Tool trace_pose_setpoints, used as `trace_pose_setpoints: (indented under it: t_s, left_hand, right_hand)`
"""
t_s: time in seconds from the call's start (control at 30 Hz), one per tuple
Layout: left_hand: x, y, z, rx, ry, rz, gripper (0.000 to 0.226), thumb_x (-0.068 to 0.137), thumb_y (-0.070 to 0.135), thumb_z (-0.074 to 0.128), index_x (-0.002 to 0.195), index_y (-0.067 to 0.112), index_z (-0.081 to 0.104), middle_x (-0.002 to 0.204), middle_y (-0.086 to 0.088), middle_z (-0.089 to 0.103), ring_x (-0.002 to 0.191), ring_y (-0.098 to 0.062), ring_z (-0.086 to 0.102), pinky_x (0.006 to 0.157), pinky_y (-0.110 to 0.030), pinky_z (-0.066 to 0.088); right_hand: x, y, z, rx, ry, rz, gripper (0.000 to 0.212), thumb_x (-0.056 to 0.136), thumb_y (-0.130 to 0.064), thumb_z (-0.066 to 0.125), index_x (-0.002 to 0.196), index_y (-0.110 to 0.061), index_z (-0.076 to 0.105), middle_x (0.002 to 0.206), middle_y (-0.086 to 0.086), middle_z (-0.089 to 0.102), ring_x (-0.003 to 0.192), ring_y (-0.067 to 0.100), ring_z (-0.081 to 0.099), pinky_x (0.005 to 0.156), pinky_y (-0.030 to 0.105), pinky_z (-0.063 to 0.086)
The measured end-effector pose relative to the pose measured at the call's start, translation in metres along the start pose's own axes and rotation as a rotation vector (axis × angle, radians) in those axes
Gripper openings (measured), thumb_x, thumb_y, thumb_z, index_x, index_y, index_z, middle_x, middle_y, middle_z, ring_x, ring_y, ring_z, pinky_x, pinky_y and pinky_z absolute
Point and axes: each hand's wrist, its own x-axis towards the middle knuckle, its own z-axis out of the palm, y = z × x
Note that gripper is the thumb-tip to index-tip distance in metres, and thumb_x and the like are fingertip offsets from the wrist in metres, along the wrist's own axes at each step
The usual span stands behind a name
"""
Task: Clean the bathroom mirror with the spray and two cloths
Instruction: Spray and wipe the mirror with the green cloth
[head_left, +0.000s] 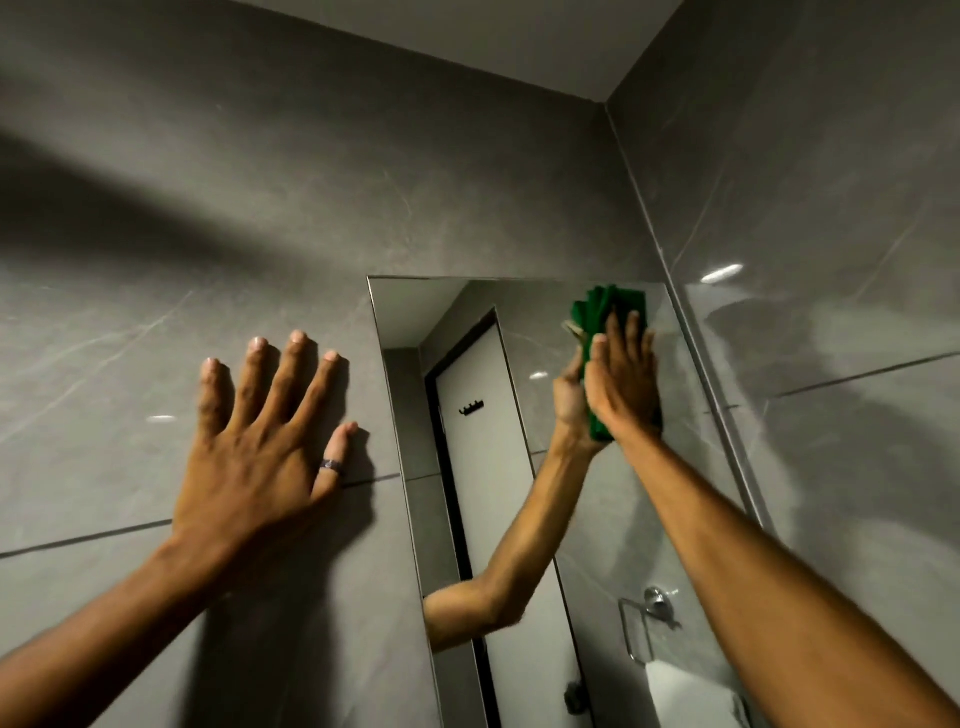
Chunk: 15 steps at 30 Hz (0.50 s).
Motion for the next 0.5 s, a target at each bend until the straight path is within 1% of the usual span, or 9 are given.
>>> trace_pose_setpoints:
  t_s: [0.1, 0.23, 0.3, 0.4, 0.5]
  left_hand:
    - [0.001, 0.003, -0.001, -0.022, -0.005, -0.011, 0.077, 0.099, 0.064, 0.014, 0.165, 0.027, 0.002, 0.174, -0.008, -0.006, 0.161, -0.033, -0.007, 0.129, -0.061, 0.0]
    - [-0.003, 0.003, -0.004, -0.049, -0.03, -0.018, 0.076, 0.1, 0.063, 0.016, 0.165, 0.027, 0.001, 0.174, -0.007, -0.007, 0.161, -0.032, -0.008, 0.129, -0.06, -0.001]
    - [-0.006, 0.005, -0.006, -0.066, -0.047, -0.036, 0.075, 0.1, 0.063, 0.014, 0.165, 0.027, 0.001, 0.175, -0.007, -0.007, 0.161, -0.031, -0.008, 0.13, -0.059, -0.001]
    - [-0.024, 0.017, -0.003, -0.105, -0.037, -0.085, 0.074, 0.101, 0.059, 0.017, 0.165, 0.023, 0.003, 0.175, -0.008, -0.005, 0.162, -0.031, -0.007, 0.13, -0.057, -0.002]
    - [-0.06, 0.031, 0.005, -0.103, -0.039, -0.052, 0.077, 0.101, 0.059, 0.022, 0.165, 0.019, 0.009, 0.175, -0.011, 0.0, 0.162, -0.034, -0.003, 0.13, -0.055, -0.003]
  right_hand:
    - [-0.033, -0.045, 0.01, -0.018, 0.022, -0.13, 0.053, 0.104, -0.035, 0.019, 0.156, -0.025, 0.019, 0.167, 0.004, 0.009, 0.155, 0.025, 0.004, 0.125, 0.046, 0.007]
    - [-0.084, -0.113, 0.023, -0.028, -0.014, -0.315, 0.054, 0.101, -0.038, 0.022, 0.155, -0.027, 0.024, 0.167, 0.003, 0.013, 0.155, 0.026, 0.006, 0.125, 0.048, 0.008]
    - [-0.116, -0.136, 0.028, 0.008, -0.051, -0.416, 0.054, 0.102, -0.039, 0.021, 0.154, -0.027, 0.025, 0.167, 0.003, 0.013, 0.155, 0.026, 0.005, 0.124, 0.05, 0.008]
    - [-0.176, -0.133, 0.034, 0.036, -0.101, -0.521, 0.055, 0.102, -0.04, 0.022, 0.156, -0.031, 0.017, 0.167, 0.002, 0.012, 0.155, 0.026, 0.003, 0.125, 0.05, 0.007]
    - [-0.22, -0.095, 0.033, 0.028, -0.128, -0.564, 0.056, 0.102, -0.04, 0.023, 0.156, -0.036, 0.008, 0.168, -0.003, 0.008, 0.155, 0.021, -0.002, 0.125, 0.049, 0.006]
